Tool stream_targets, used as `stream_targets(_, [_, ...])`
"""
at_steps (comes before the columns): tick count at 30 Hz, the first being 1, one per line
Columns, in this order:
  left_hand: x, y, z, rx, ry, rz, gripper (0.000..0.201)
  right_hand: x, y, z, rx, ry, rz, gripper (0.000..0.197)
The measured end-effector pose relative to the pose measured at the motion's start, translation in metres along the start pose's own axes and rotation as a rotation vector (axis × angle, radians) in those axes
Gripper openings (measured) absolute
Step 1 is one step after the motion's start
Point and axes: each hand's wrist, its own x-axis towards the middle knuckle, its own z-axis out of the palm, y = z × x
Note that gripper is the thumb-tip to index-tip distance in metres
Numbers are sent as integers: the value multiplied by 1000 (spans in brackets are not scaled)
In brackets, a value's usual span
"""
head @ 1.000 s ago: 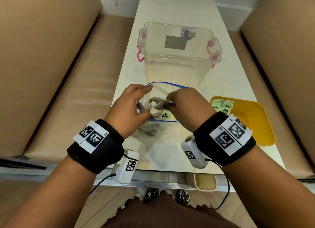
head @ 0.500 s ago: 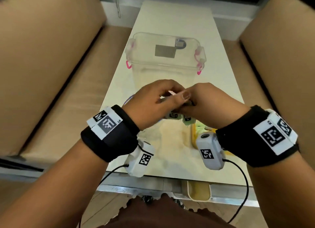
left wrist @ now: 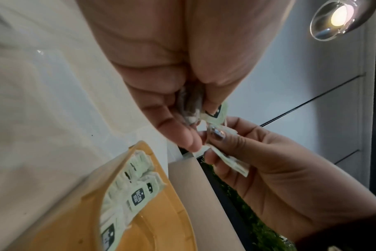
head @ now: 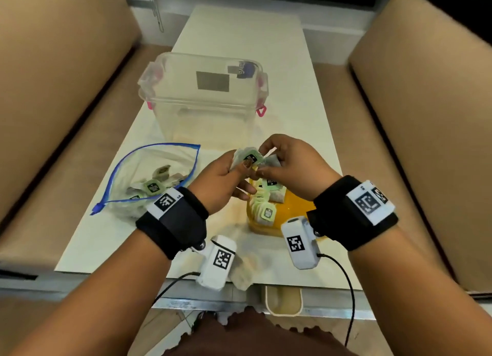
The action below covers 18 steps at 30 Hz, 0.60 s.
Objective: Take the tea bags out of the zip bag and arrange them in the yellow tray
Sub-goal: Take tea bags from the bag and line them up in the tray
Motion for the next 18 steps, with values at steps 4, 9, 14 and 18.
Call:
stream_targets(4, [0,-7,6,-6,70,-23,14,-5,18,1,5,64,47,18])
stream_targets(9, [1,-13,6,-7,87,-34,16,-11,20,-2,37,19,61,16])
stream_targets(14, [0,-11,5,54,-27,-7,13,-11,10,-3,32,-180,133,53])
stream_targets(18, [2,-16,5,147,-134,36,9,-7,6,0,-18,-255,133,58])
